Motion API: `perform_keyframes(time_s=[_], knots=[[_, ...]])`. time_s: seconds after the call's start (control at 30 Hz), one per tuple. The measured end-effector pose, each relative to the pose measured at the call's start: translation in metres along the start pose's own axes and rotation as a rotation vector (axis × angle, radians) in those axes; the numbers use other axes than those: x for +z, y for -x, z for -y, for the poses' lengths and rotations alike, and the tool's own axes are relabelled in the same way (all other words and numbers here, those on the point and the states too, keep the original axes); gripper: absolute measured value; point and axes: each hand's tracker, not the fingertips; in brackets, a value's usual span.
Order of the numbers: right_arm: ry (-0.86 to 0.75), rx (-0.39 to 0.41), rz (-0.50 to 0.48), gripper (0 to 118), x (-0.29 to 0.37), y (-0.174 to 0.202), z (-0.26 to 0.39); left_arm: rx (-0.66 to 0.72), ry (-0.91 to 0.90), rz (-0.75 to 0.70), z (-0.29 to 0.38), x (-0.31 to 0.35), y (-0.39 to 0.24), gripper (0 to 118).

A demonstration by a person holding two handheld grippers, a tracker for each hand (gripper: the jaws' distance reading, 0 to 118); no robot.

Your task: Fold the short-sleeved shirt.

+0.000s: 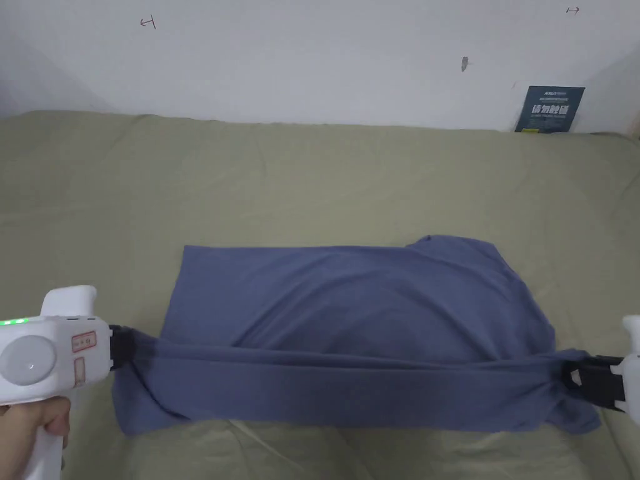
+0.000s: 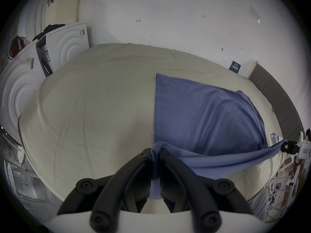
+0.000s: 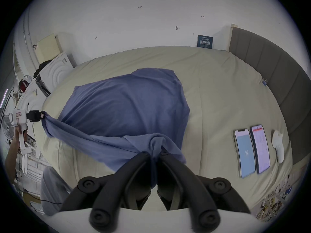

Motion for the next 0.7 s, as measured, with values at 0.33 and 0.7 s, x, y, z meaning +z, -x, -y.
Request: perform_keyframes(time_s=[0.33, 0.7], knots=[[0.135, -0.018, 0.040, 7, -0.092, -0.014, -0.066, -0.001, 0.050, -0.028, -0.044, -0.075, -0.011, 9], [0.142, -0.142, 0.060, 116, -0.082, -0.024, -0.053, 0.006, 0.087, -0.056, -0.030, -0.094, -0.006, 115]])
